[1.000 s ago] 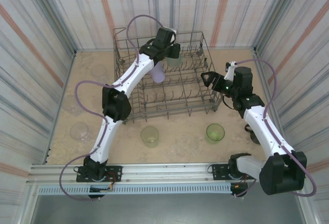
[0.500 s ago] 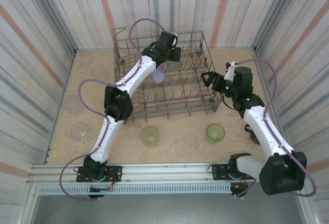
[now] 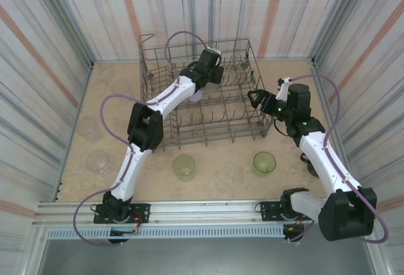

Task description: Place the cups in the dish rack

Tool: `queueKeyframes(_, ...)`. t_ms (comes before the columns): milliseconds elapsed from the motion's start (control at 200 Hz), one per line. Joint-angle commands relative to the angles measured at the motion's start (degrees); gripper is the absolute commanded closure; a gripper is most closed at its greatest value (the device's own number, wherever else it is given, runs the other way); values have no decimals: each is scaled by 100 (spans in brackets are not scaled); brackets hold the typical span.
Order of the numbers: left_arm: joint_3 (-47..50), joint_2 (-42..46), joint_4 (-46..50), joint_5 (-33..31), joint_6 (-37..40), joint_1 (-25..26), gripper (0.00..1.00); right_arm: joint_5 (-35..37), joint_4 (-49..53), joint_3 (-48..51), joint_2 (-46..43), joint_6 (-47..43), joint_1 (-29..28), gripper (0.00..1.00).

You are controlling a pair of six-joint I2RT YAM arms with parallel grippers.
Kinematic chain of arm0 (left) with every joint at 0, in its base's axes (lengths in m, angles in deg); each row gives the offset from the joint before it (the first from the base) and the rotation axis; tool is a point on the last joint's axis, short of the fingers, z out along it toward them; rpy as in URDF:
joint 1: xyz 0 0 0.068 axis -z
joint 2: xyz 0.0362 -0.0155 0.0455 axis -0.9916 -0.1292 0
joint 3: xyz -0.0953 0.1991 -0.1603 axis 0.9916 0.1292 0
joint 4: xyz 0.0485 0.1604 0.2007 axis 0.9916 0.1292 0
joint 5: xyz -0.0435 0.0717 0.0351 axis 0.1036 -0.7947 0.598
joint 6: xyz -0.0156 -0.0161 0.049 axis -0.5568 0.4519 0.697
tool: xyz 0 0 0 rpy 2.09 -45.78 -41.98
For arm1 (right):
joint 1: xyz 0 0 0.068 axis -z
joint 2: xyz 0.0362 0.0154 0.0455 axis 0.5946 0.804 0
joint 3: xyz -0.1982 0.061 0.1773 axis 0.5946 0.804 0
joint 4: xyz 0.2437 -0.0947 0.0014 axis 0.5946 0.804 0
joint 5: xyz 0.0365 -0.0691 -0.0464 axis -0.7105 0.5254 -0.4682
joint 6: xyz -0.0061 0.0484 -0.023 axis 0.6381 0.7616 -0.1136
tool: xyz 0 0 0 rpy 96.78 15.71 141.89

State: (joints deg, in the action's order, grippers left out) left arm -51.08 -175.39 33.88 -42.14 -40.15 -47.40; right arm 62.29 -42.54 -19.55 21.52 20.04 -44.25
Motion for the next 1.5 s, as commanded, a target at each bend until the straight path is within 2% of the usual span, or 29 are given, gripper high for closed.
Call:
queueKeyframes(0,352,205,-189,-212,105,123,100,98,9,57,-178,-90,38,1)
queueKeyframes(90,542,367,-309,-334,27,130,100,104,48,50,-216,-89,39,1)
queueKeyframes(120,635,444,-397,-365,3,130,91,107,57,48,-229,-90,39,1)
queueKeyframes(195,856,662,-610,-382,-32,130,80,114,83,44,-259,-91,39,1)
queueKeyframes(265,936,826,-672,-397,-62,130,57,100,87,38,-294,-72,36,1)
queueKeyframes(306,933,899,-672,-381,-63,130,48,97,101,39,-306,-49,39,1)
queueKeyframes(366,934,1007,-669,-362,-51,130,26,87,110,37,-349,-20,38,1)
queueKeyframes(471,932,1184,-621,-353,-44,130,2,47,161,25,-409,22,39,1)
queueKeyframes(771,991,1758,-281,-423,-26,171,1,58,428,2,-664,123,29,1)
queueKeyframes(816,1065,2049,-226,-488,69,207,1,52,473,-5,-665,141,30,1)
queueKeyframes(1042,1637,2718,295,-1030,1114,499,1,58,627,24,-923,254,8,1)
queueKeyframes(1157,1875,2864,863,-986,1606,567,1,84,669,48,-965,281,-14,1)
queueKeyframes(1337,2146,2864,1783,-998,2088,587,1,91,724,23,-1013,308,-54,1)
queueKeyframes(1493,2575,2991,1842,-1197,2242,579,1,107,759,30,-1051,326,-99,1)
